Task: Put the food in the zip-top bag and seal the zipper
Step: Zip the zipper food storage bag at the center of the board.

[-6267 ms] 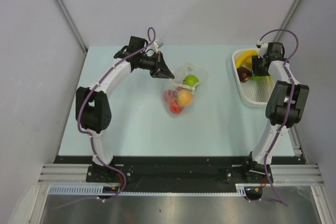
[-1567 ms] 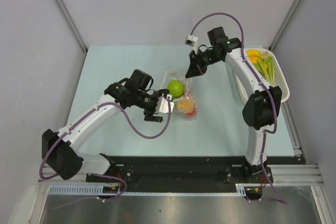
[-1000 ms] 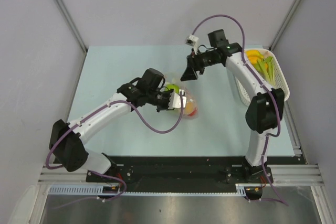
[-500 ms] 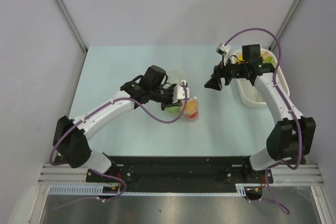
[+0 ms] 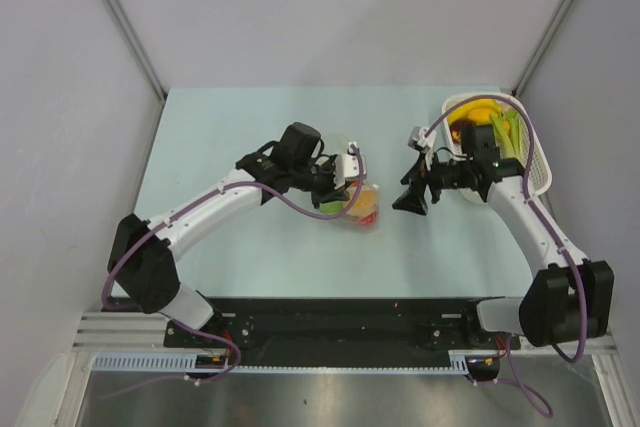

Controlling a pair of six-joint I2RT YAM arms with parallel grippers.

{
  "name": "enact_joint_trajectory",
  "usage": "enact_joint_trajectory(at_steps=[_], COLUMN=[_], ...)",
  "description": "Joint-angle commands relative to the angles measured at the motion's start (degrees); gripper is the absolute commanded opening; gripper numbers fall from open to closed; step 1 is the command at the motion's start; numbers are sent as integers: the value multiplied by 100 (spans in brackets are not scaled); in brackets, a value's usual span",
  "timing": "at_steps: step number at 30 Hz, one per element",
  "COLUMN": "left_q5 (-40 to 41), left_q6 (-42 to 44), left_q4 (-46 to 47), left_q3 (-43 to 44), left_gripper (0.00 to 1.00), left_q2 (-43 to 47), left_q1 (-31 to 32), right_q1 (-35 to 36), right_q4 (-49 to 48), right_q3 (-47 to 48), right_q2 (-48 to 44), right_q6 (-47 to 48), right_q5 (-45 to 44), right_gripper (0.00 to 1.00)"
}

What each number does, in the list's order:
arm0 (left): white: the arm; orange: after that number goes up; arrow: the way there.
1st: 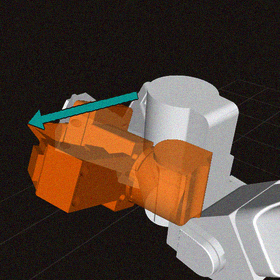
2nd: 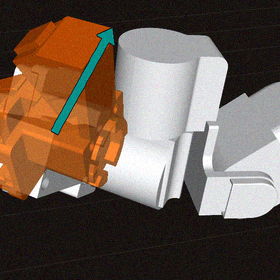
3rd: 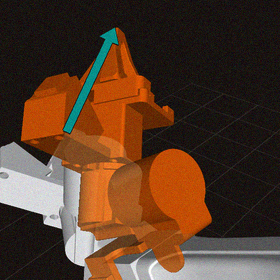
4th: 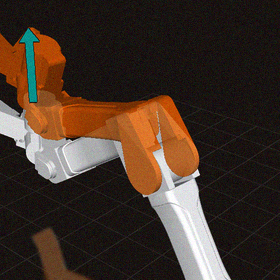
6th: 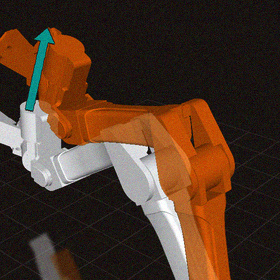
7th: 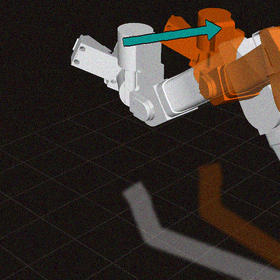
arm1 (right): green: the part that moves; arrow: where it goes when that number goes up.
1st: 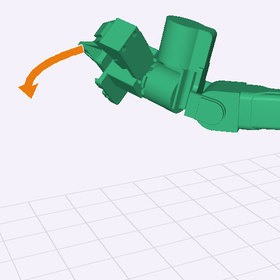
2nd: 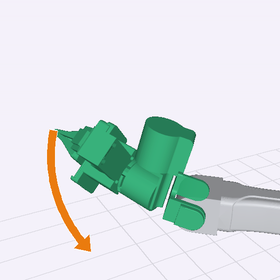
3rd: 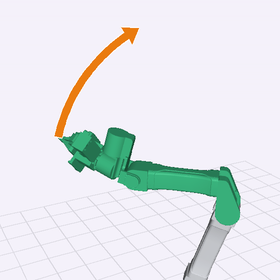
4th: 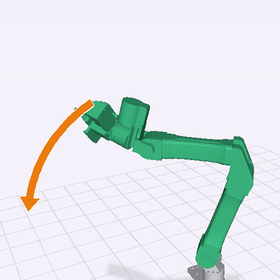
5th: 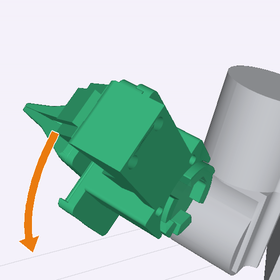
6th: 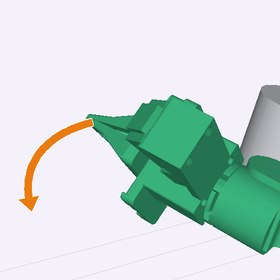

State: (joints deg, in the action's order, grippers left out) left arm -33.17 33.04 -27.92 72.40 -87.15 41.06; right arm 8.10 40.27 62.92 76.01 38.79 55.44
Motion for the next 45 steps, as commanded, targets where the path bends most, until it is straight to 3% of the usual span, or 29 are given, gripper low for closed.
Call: enact_joint_trajectory(at_steps=[1, 4, 9, 20, 21, 27, 33, 38, 42, 45], left_q5=[-102, -120, -216, -260, -234, -330, -331, -339, -480, -550], left_q6=[-280, -403, -447, -333, -333, -350, -324, -280, -438, -377], left_q4=[164, 190, 190, 147, 155, 208, 235, 226, 340, 314], left_q3=[362, 459, 573, 512, 512, 530, 608, 626, 556, 573], left_gripper=[0, 0, 0, 0, 0, 1, 1, 1, 3, 3], left_q2=[-82, -152, -214, -170, -170, -188, -302, -285, -223, -223], left_q1=[-36, -45, -45, -37, -36, -37, -45, -45, -142, -168], right_q1=[280, 473, 851, 957, 966, 1045, 1220, 1238, 1238, 1238], right_q4=[-1823, -2653, -3173, -4166, -4176, -3888, -3808, -3649, -3588, -3561], right_q3=[-683, -904, -1210, -1308, -1308, -1308, -1308, -1308, -1317, -1317], right_q2=[-682, -771, -886, -728, -745, -894, -1000, -956, -947, -886], right_q6=[-598, -1214, -1460, -1681, -1681, -1594, -1506, -1383, -1356, -1382], right_q5=[-137, -253, -551, -859, -842, -772, -798, -894, -965, -991], right_gripper=[82, 80, 75, 48, 41, 25, 27, 0, 0, 14])
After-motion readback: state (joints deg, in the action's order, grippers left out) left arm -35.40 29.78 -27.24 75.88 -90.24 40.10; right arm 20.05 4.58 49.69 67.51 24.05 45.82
